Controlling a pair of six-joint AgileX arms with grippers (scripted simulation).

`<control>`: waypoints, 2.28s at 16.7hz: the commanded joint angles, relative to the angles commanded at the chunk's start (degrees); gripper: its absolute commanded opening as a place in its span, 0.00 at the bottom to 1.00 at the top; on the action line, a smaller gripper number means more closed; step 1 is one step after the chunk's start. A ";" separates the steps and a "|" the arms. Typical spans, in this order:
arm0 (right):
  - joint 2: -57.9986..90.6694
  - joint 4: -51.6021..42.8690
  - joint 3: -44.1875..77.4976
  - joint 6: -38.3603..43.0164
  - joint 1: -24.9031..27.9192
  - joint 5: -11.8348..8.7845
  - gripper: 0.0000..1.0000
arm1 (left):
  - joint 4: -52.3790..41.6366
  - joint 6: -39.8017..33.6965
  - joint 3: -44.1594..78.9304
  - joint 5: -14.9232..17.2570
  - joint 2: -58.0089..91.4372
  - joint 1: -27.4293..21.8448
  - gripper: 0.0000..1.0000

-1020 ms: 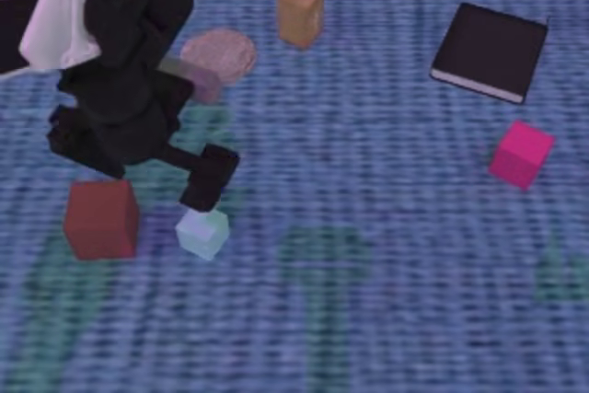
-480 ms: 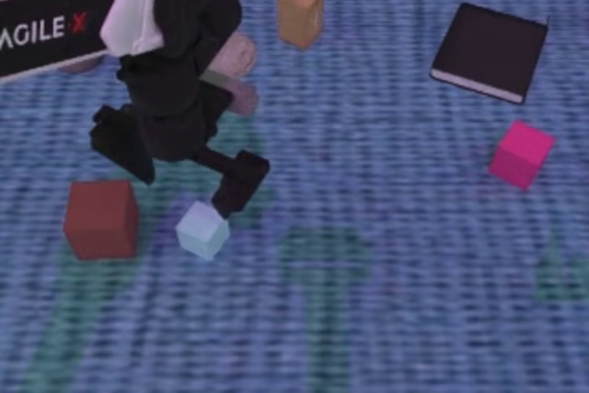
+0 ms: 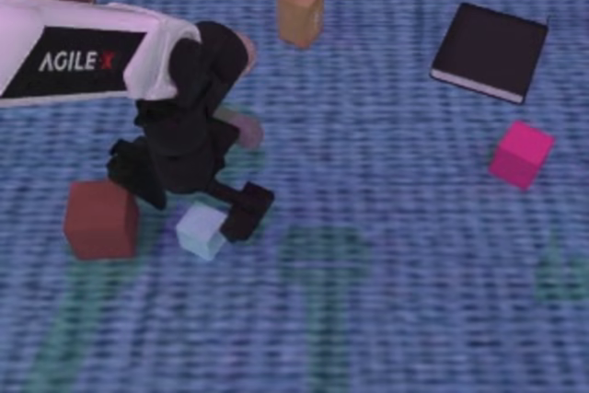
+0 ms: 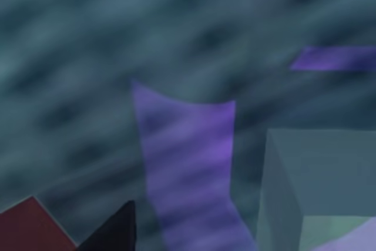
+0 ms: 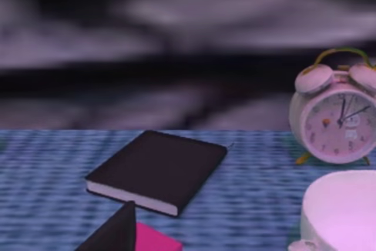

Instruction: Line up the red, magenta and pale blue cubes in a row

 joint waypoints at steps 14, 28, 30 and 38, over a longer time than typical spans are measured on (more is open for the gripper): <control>0.00 0.00 0.00 0.00 0.00 0.00 1.00 | 6.12 0.03 -3.31 0.03 3.20 -0.05 0.55; 0.00 0.00 0.00 0.00 0.00 0.00 1.00 | 6.12 0.03 -3.31 0.03 3.20 -0.05 0.00; 0.00 0.00 0.00 0.00 0.00 0.00 1.00 | 5.27 -0.01 -2.55 0.12 1.11 0.01 0.00; 0.00 0.00 0.00 0.00 0.00 0.00 1.00 | -6.94 -0.17 4.13 0.06 -3.93 0.93 0.00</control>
